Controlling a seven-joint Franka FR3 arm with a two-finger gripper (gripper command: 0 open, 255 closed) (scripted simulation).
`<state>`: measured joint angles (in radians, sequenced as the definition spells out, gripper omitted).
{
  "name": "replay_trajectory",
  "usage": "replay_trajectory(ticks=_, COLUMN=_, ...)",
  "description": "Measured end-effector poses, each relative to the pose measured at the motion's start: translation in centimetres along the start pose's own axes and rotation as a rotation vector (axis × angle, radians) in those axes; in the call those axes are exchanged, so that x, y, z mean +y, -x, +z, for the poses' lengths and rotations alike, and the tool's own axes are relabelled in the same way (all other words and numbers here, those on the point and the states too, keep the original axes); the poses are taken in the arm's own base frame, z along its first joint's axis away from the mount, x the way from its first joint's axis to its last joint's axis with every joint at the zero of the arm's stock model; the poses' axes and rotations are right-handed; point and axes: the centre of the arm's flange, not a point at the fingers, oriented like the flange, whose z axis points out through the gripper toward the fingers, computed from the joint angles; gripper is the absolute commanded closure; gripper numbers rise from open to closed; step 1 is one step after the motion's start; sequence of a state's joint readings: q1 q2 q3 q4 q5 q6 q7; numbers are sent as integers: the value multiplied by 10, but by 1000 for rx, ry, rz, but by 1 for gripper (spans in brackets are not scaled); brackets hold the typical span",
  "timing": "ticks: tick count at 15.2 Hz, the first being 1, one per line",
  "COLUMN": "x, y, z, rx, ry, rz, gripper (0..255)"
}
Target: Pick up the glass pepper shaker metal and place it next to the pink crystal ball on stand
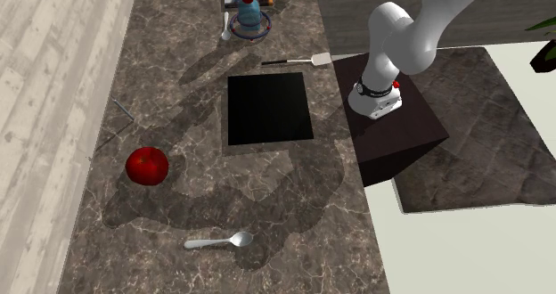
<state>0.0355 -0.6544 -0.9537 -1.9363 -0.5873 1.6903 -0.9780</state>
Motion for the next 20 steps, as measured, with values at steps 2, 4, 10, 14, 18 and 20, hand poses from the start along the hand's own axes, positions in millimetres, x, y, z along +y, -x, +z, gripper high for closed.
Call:
replay_trajectory(ticks=2, x=-3, y=-1, z=10, rx=0, ry=0, rz=0, gripper=255)
replay_trajectory(ticks=4, x=-5, y=1, z=21, rx=0, ry=0, rz=0, gripper=255)
replay_trajectory(ticks=10, x=-9, y=1, z=53, rx=0, ry=0, rz=0, gripper=255)
replay_trajectory(ticks=14, x=-13, y=3, z=73, rx=0, ry=0, rz=0, gripper=255)
replay_trajectory(ticks=18, x=-17, y=3, z=93, rx=0, ry=0, rz=0, gripper=255)
replay_trajectory(ticks=20, x=-18, y=4, z=103, rx=0, ry=0, rz=0, gripper=255)
